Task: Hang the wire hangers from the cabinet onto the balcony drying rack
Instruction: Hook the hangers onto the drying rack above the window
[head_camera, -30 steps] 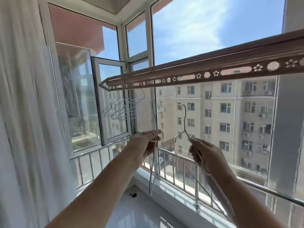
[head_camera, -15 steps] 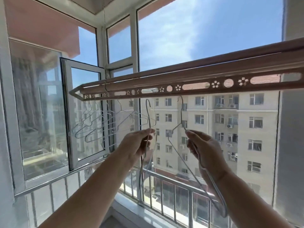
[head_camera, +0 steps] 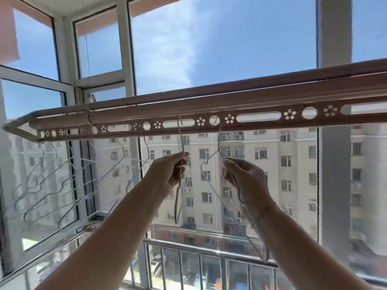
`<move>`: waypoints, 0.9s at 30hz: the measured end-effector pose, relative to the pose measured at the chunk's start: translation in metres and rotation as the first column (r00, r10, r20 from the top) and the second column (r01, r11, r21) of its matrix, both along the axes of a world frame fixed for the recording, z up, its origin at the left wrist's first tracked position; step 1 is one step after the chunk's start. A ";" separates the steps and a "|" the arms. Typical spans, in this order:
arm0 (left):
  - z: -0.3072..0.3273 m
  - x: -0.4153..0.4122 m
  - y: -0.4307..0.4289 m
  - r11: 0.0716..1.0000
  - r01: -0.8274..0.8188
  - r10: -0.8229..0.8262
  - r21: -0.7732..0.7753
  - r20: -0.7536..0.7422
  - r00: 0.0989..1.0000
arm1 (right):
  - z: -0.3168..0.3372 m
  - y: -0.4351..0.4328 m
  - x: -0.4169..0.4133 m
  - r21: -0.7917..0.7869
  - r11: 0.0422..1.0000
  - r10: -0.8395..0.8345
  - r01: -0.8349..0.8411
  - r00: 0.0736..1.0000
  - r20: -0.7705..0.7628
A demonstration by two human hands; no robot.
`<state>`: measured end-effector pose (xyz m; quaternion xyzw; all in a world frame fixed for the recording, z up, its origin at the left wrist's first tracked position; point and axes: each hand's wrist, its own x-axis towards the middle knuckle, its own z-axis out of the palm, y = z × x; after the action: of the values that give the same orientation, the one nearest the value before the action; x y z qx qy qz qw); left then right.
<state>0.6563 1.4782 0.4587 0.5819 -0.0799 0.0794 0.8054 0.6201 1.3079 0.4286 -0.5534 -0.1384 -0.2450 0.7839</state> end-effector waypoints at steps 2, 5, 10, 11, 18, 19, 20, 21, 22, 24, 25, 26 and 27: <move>-0.002 0.010 0.004 1.000 0.026 -0.026 -0.011 0.001 1.000 | 0.000 0.003 0.005 -0.012 0.999 -0.033 0.033 0.999 -0.012; -0.006 0.022 0.009 0.999 0.051 -0.051 0.001 0.002 0.999 | -0.001 0.008 0.012 -0.014 0.998 -0.066 0.066 0.998 -0.009; -0.011 0.036 0.017 0.997 0.081 -0.080 0.013 -0.013 0.997 | -0.004 0.014 0.025 -0.047 0.990 -0.131 0.131 0.991 -0.014; -0.011 0.037 0.019 0.996 0.085 -0.085 0.008 -0.015 0.996 | -0.006 0.014 0.026 -0.049 0.989 -0.142 0.141 0.990 -0.020; -0.002 0.043 0.019 0.996 0.084 -0.085 0.020 0.062 0.994 | -0.015 0.016 0.031 -0.067 0.983 -0.175 0.172 0.984 -0.034; -0.002 0.044 0.018 0.996 0.084 -0.086 0.037 0.050 0.995 | -0.015 0.017 0.032 -0.071 0.982 -0.178 0.175 0.983 -0.037; -0.001 0.046 0.018 0.995 0.084 -0.086 0.058 0.032 0.996 | -0.015 0.017 0.032 -0.074 0.981 -0.182 0.178 0.982 -0.042; -0.002 0.047 0.017 0.993 0.086 -0.087 0.079 0.010 0.996 | -0.016 0.016 0.032 -0.076 0.980 -0.187 0.183 0.981 -0.047; -0.004 0.048 0.016 0.991 0.088 -0.088 0.096 -0.013 0.996 | -0.016 0.016 0.033 -0.074 0.980 -0.191 0.187 0.980 -0.051; -0.008 0.050 0.015 0.989 0.102 -0.096 0.110 -0.055 0.994 | -0.017 0.016 0.033 -0.064 0.981 -0.187 0.184 0.981 -0.058; -0.011 0.051 0.016 0.988 0.111 -0.103 0.108 -0.071 0.992 | -0.018 0.016 0.033 -0.057 0.982 -0.181 0.178 0.982 -0.058; -0.014 0.052 0.017 0.988 0.120 -0.113 0.101 -0.079 0.990 | -0.018 0.016 0.033 -0.050 0.984 -0.173 0.170 0.983 -0.057; -0.016 0.053 0.018 0.987 0.133 -0.126 0.089 -0.080 0.989 | -0.018 0.016 0.033 -0.044 0.986 -0.164 0.161 0.985 -0.054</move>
<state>0.7094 1.4963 0.4423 0.6152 -0.0909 0.0014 0.7831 0.6530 1.3235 0.4108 -0.5849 -0.0750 -0.2894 0.7540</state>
